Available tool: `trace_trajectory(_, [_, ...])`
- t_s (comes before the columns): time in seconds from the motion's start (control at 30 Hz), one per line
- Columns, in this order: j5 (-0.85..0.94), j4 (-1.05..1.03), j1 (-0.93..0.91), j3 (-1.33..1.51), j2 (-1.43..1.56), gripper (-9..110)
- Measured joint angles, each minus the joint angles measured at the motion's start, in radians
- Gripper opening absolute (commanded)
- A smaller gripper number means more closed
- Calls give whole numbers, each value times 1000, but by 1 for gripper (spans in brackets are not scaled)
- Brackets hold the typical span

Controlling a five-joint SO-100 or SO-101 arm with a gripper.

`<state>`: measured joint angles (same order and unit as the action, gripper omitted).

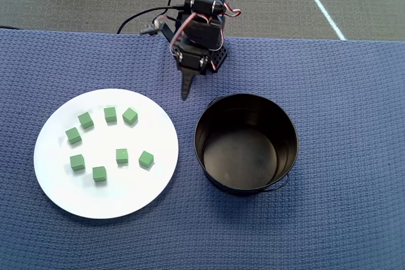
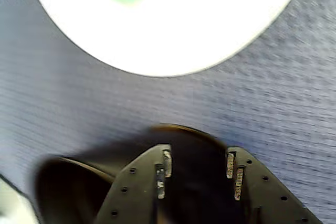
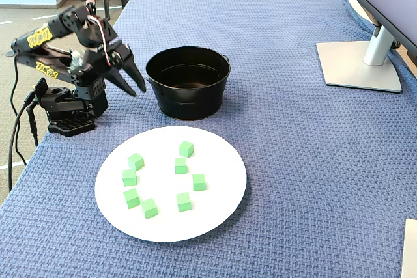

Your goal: Pick up the green cubes from the white plate and place them in the black recipient

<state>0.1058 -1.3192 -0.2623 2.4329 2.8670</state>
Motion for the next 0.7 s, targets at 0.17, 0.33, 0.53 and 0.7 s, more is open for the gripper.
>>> trace_trajectory(0.17, [6, 31, -112, -152, -141, 10])
trace_trajectory(0.33, [101, 133, -167, -242, -402, 14])
trace_trajectory(0.53, [403, 327, -245, -305, -746, 18])
trace_trajectory(0.7, [811, 502, -308, -307, -881, 21])
